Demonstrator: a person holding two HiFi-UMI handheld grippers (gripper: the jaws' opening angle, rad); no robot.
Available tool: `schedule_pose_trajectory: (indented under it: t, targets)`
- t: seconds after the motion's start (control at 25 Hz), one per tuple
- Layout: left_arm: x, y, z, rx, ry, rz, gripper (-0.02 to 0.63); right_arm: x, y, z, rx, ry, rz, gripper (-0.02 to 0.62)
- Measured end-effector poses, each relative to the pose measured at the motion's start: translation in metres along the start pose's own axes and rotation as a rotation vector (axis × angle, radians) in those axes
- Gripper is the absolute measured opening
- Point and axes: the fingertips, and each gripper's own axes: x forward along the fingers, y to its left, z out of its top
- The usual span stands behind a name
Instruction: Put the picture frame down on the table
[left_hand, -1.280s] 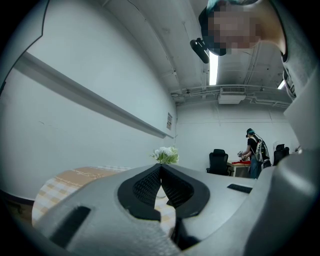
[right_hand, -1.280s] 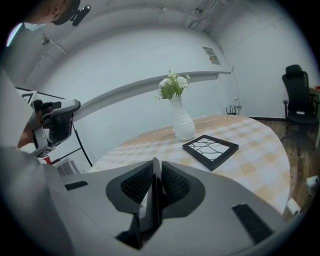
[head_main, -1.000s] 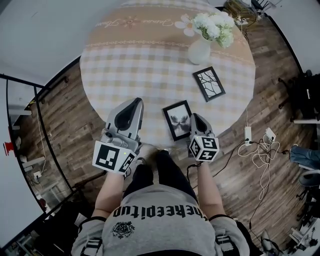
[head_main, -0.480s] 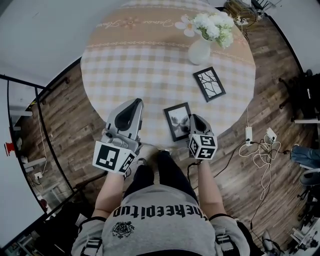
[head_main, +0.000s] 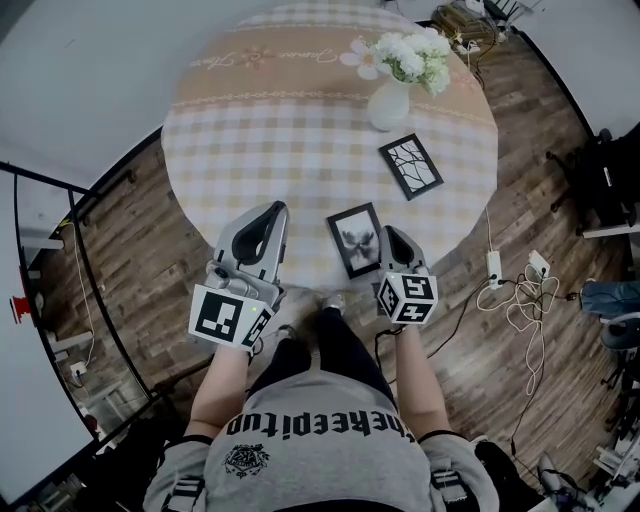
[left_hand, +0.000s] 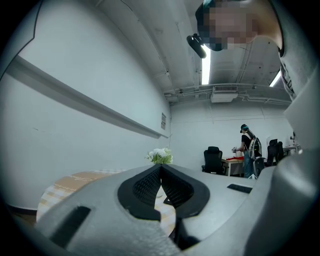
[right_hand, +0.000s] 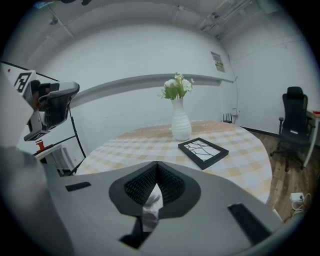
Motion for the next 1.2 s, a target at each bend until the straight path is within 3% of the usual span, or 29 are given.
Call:
schedule_pose_trajectory:
  t: [0.52,1.2]
  targets:
    - [-0.071,-0.015,0.031,0.039,-0.056,-0.093,0.015,-0.074,0.075,0.055,-0.1,-0.181,-0.038,0.006]
    - [-0.156,-0.039,0.051,0.08,-0.104,-0.143,0.015,-0.174,0.152,0.075,-0.18,-0.313,-0.052,0.006]
